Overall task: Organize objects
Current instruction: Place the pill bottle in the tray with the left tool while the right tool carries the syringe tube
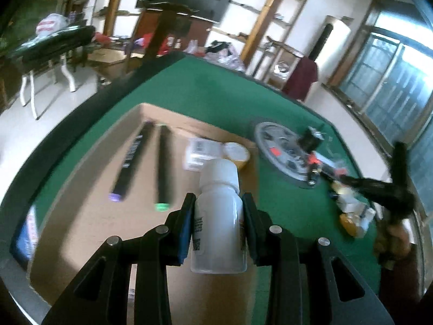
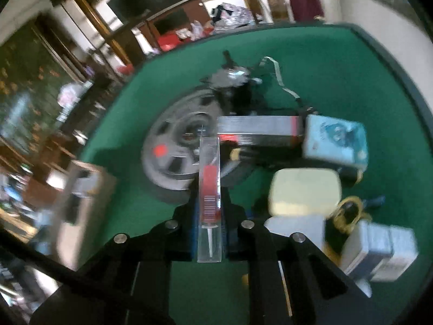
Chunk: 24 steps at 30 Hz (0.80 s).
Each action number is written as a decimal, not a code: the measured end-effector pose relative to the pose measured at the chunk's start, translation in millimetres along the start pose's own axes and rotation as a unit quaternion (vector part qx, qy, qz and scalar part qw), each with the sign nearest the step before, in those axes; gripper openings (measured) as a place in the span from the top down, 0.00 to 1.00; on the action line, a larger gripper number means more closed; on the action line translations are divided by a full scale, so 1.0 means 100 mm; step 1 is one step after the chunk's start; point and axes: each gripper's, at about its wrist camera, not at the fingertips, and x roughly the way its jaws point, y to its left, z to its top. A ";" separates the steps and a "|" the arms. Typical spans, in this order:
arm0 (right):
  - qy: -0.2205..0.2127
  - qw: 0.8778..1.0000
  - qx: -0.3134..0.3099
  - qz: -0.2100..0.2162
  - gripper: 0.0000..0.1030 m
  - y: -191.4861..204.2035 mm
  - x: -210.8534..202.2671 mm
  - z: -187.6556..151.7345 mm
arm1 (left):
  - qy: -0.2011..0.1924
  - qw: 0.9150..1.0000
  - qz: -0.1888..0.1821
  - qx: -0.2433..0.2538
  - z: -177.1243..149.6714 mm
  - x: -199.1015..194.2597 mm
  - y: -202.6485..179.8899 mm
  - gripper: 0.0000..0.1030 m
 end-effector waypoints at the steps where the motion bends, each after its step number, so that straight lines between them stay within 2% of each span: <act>1: 0.000 1.000 0.006 0.019 0.90 0.05 -0.05 -0.01 | 0.005 1.000 0.004 -0.002 0.01 0.03 0.05 0.72; 6: 0.017 0.995 0.009 0.098 0.90 0.48 -0.09 -0.10 | 0.042 0.999 0.025 -0.007 0.04 0.24 0.23 0.72; 10: 0.049 0.989 -0.006 0.140 0.90 0.97 0.15 -0.24 | 0.074 0.996 0.037 0.012 0.13 0.49 0.19 0.72; 14: 0.078 0.984 -0.024 0.159 0.89 1.39 0.41 -0.38 | 0.104 0.994 0.041 0.021 0.21 0.70 0.15 0.72; 17: 0.099 0.981 -0.036 0.162 0.89 1.67 0.60 -0.43 | 0.102 0.994 0.042 0.024 0.29 0.79 0.11 0.72; 21: 0.118 0.980 -0.051 0.155 0.89 1.96 0.83 -0.45 | 0.122 0.992 0.027 -0.014 0.31 0.92 0.24 0.71; 24: 0.127 0.981 -0.059 0.136 0.89 2.07 0.98 -0.47 | 0.099 0.994 0.007 -0.033 0.28 0.82 0.32 0.69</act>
